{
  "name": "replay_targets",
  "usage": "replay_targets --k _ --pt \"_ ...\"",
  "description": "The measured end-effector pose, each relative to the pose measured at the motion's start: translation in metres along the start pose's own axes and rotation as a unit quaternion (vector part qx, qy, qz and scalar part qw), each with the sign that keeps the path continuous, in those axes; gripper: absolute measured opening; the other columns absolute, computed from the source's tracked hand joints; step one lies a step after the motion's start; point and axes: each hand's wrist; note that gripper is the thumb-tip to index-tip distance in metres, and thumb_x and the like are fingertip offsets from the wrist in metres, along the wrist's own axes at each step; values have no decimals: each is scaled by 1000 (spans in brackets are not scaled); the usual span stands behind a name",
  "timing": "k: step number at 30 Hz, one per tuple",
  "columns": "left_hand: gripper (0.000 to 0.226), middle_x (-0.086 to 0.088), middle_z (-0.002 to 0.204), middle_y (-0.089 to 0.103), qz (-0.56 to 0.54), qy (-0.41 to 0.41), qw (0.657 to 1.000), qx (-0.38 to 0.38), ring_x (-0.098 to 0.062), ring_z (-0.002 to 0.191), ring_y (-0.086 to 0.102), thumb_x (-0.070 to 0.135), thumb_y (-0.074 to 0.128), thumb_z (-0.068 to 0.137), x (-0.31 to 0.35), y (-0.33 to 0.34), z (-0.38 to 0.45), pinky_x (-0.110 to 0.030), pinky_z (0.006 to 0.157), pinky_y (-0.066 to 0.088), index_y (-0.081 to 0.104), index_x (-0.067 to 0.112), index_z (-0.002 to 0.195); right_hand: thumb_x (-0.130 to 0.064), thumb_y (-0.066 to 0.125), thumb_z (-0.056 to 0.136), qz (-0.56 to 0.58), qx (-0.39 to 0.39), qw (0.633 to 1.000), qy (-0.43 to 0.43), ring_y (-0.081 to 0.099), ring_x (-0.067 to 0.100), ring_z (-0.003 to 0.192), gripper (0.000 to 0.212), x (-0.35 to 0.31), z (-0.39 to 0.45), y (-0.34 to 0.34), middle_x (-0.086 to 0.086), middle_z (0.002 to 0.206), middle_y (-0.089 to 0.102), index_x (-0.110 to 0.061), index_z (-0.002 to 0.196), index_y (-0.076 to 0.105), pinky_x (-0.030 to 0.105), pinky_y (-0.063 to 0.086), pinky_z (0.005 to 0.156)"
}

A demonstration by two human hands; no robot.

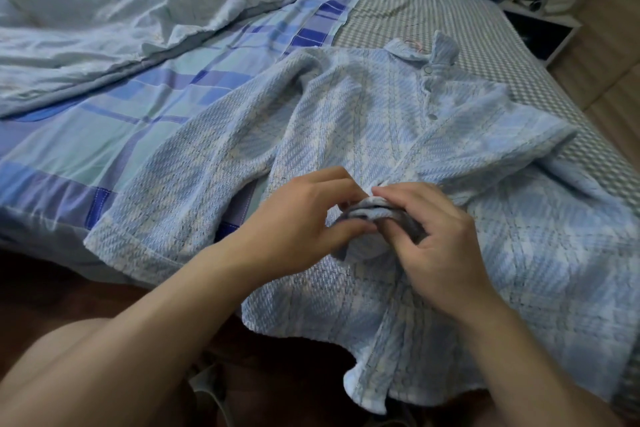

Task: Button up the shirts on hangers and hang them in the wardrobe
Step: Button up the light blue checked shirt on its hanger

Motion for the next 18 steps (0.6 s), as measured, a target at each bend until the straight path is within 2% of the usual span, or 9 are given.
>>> replay_targets --k 3,7,12,16,18 --pt "17 5 90 59 13 -8 999 45 -17 81 60 29 61 99 2 9 1 -44 72 50 68 14 94 -13 75 89 -2 -16 1000 19 61 7 103 21 -1 2 2 -9 104 68 -14 110 73 16 44 92" --pt "19 -1 92 59 70 35 996 35 -24 81 60 23 54 100 2 12 1 -43 69 50 68 10 98 -16 71 94 -34 -59 997 26 58 8 103 21 5 2 1 -9 105 64 -14 114 69 20 44 91" --pt "19 -4 88 56 156 97 983 -2 -27 75 55 22 53 100 2 11 8 -44 65 47 63 9 92 -18 63 95 -99 -107 989 -35 57 17 107 27 14 0 -1 -2 113 68 -8 120 67 32 46 94" --pt "34 0 81 55 191 63 979 19 -27 65 56 41 47 99 -1 6 6 -32 57 37 61 13 85 -12 72 90 -125 -88 987 -55 57 20 91 11 14 3 1 -2 95 68 -9 100 70 39 48 81" --pt "36 2 83 58 184 41 982 28 -29 67 59 43 44 98 -1 4 3 -35 55 42 63 14 87 -10 74 87 -141 -59 987 -57 53 20 81 8 10 5 6 -3 82 62 -10 86 66 41 45 74"
Point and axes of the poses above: each hand's wrist, its own z-axis towards the middle knuckle, its own y-axis out of the palm, x = y × z
